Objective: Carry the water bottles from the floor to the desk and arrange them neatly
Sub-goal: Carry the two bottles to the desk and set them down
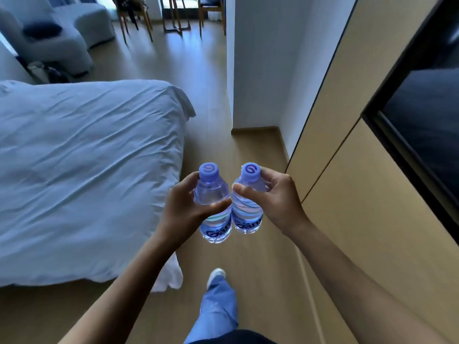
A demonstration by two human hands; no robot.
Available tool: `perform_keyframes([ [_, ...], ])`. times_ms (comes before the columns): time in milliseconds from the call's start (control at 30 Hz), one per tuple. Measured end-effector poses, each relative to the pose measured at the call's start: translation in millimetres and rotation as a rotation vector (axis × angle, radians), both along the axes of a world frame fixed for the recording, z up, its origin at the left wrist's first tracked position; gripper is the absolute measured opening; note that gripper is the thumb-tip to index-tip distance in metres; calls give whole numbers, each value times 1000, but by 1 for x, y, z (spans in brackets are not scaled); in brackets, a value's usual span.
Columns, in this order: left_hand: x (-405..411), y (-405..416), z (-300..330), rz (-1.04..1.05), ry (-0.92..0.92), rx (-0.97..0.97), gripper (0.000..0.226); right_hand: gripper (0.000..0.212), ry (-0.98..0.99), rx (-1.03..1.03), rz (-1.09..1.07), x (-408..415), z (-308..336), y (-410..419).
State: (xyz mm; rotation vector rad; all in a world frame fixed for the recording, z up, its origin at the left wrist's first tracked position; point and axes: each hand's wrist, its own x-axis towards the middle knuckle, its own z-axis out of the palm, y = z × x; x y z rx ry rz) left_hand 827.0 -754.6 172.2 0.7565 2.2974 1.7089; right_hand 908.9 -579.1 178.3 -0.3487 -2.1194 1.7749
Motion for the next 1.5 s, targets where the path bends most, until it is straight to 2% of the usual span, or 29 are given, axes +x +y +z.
perform_keyframes([
  [100,-80,19,10,-29,32,-29,57,26,11,-12,-22,-74,9,18],
  [200,-151,37,16,-44,41,-25,52,25,25,-30,-37,-140,15,36],
  [433,-289,88,8,-9,27,6,51,28,15,-24,-48,-278,13,89],
  [567,-378,130,-5,5,35,7,54,34,8,-1,9,-369,7,139],
  [733,-501,198,-8,28,56,9,51,26,12,84,60,-500,3,210],
  [967,-648,269,10,70,68,24,50,33,19,86,112,-662,17,282],
  [1067,-708,290,9,93,73,20,52,27,24,77,122,-724,14,306],
  [1367,-927,357,-7,57,56,11,45,18,-1,25,58,-941,-6,366],
  [1500,-1042,387,-2,12,57,-6,52,18,-4,5,-8,-1048,-2,392],
])
